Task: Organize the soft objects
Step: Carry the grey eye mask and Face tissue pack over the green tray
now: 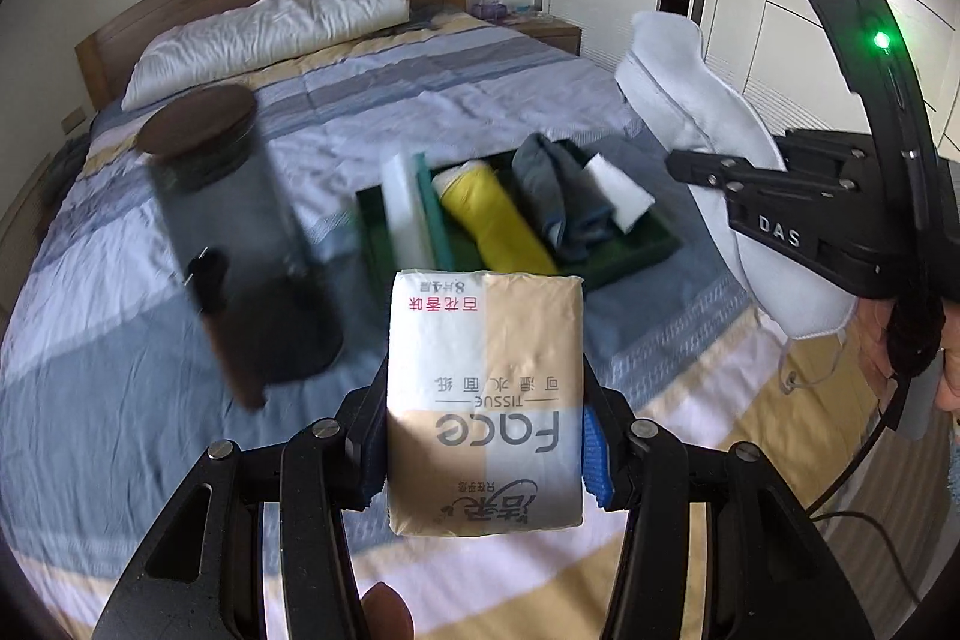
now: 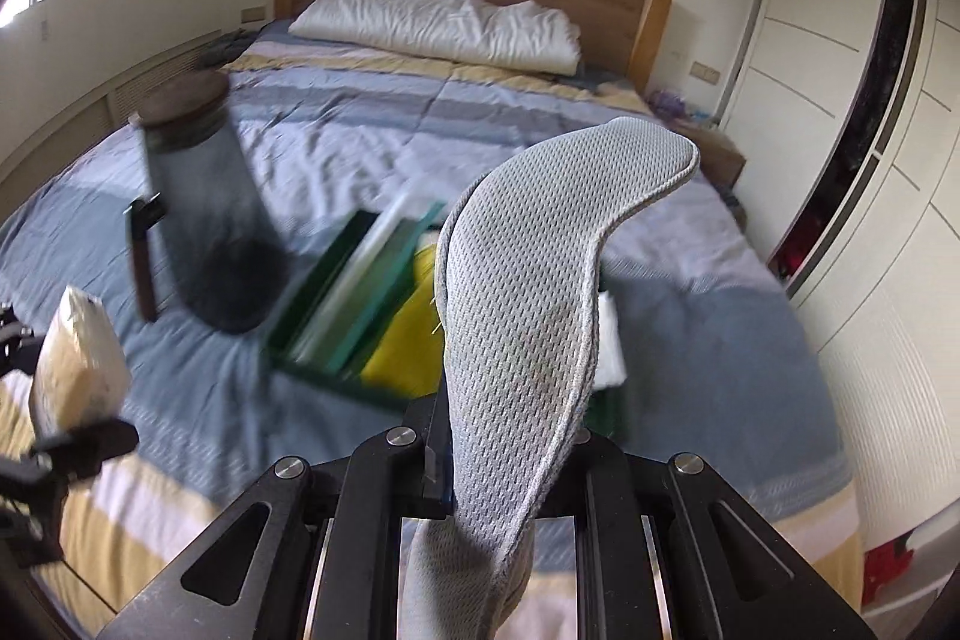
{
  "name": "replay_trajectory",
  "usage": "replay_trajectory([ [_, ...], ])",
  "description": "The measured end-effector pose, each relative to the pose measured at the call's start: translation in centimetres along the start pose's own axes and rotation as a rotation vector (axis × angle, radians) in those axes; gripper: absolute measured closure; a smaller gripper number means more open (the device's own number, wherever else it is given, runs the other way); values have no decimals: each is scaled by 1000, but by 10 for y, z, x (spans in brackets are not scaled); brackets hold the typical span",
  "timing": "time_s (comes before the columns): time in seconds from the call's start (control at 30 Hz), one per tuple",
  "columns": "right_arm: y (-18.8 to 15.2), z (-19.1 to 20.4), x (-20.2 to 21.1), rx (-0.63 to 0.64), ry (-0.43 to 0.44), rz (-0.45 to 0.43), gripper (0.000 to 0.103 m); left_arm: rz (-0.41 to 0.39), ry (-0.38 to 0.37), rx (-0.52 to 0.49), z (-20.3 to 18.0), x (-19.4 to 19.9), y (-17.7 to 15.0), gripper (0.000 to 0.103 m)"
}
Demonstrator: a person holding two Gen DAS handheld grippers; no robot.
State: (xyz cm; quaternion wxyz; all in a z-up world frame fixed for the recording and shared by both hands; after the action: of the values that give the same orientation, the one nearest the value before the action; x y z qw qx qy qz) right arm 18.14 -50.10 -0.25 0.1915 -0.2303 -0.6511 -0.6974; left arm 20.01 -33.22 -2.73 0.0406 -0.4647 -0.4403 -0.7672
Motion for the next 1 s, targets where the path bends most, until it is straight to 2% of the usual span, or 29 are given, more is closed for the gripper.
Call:
replay_trajectory([
  [0.23,19,-12,-51,4,-29,-3,89,-26,7,5,0,-29,37,58],
  [0.37,27,-13,-94,11,-36,11,89,-32,18,8,1,-39,48,58],
  [0.57,37,-20,-138,24,-48,36,89,-36,35,20,4,-55,60,58],
  [0.83,49,-26,-179,28,-61,50,89,-11,48,104,26,-89,79,58],
  [0.93,55,-27,-190,21,-63,44,89,-13,92,126,35,-101,90,58],
  [1.0,58,-27,-197,14,-60,41,89,-5,73,154,40,-111,97,58],
])
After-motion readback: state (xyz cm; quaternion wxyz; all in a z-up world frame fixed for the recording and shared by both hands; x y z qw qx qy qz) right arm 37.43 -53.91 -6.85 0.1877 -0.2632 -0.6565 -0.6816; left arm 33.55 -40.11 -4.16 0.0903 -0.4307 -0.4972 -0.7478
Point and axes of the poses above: each gripper's, at about its wrist camera, not at the fingertips, and x roughly against the way its jaws point, z to its left, y to its top, the point moved 5 cm from there along -x, roughly the way its jaws point, and after that the axes turned 15 degrees about -x, right-handed, at the moved point
